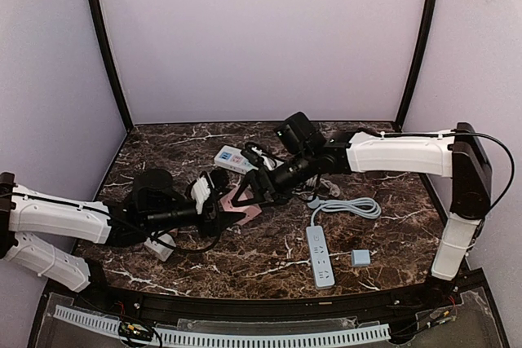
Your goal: Insert the plug
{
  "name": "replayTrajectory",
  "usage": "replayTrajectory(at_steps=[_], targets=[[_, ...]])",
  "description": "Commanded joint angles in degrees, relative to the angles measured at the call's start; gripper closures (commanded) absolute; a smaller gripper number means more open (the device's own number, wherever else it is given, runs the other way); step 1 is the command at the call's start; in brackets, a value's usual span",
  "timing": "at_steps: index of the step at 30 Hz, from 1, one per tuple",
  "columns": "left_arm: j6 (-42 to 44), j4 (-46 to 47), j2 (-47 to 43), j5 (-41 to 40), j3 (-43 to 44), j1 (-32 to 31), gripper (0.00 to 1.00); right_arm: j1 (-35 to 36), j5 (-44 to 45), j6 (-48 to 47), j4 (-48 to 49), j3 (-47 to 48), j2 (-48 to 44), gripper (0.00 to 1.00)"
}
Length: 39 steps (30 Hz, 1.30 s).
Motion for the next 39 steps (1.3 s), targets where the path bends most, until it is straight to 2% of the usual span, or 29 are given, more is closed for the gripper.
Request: replayTrajectory(at_steps=[1, 2, 5, 8, 9, 10, 11, 13, 17, 20, 26, 29, 32, 34, 39], targets=[[1.65, 3.07, 1.11, -1.18, 2.08, -0.76, 0.55, 0.45, -2.18, 0.32, 1.54, 1.69, 0.24, 0.26], [1.72, 3.31, 1.55, -1.21, 2.18, -0.84, 0.55, 0.45, -2.15, 0.3, 1.78, 1.62, 0.09, 0.31], [2.15, 3.39, 2.06, -1.46, 2.37, -1.23, 0.55, 0.45, -2.16, 0.2, 1.95, 1.34, -0.22, 0.55], [2.38, 3.25, 2.14, -2.01, 2.36, -1.57, 0.46, 0.44, -1.65, -0.19, 1.95, 0.78, -0.87, 0.71], [2.29, 3.34, 2.06, -2.32, 2.05, -1.55, 0.33, 0.45, -1.21, -0.5, 1.95, 0.52, -1.13, 0.74], [2.22, 3.64, 1.79, -2.56, 1.82, -1.6, 0.25, 0.45, -0.65, -0.78, 1.85, 0.35, -1.38, 0.76], [2.01, 3.89, 1.54, -3.23, 1.21, -1.61, 0.09, 0.45, 0.29, -1.15, 1.51, 0.27, -1.66, 0.79], [1.66, 4.77, 0.68, -4.31, 0.1, -1.57, 0.02, 0.37, 2.78, -3.01, -0.36, 1.01, -2.03, 0.83], [1.05, 5.43, -1.75, -6.27, -1.42, -1.54, 0.01, -0.04, 12.63, -9.77, -7.34, 5.51, -2.4, 0.85], [-0.31, 6.91, -3.5, -10.63, -2.61, -1.54, 0.01, -0.42, 19.91, -16.21, -12.04, 9.12, -2.57, 0.85], [-7.35, 4.58, -5.8, -23.03, -1.42, -1.35, 0.01, -0.61, 36.82, -30.83, -16.97, 15.29, -2.34, 0.89], [-11.66, 3.18, -5.45, -33.85, -0.31, -0.97, 0.01, -0.78, 44.74, -37.38, -17.02, 17.26, -1.0, 0.91], [-19.0, 0.69, -4.06, -43.34, 0.67, -0.05, 0.01, -1.68, 47.4, -41.93, -18.67, 20.62, 1.71, 0.98], [-23.76, -1.62, -2.87, -46.25, 0.82, 0.87, 0.01, -2.74, 47.43, -45.44, -20.33, 23.15, 3.83, 0.99], [-32.08, 2.16, -0.71, -46.87, -3.44, 1.7, 0.01, -3.52, 44.58, -55.42, -26.87, 32.23, 12.83, 0.98]])
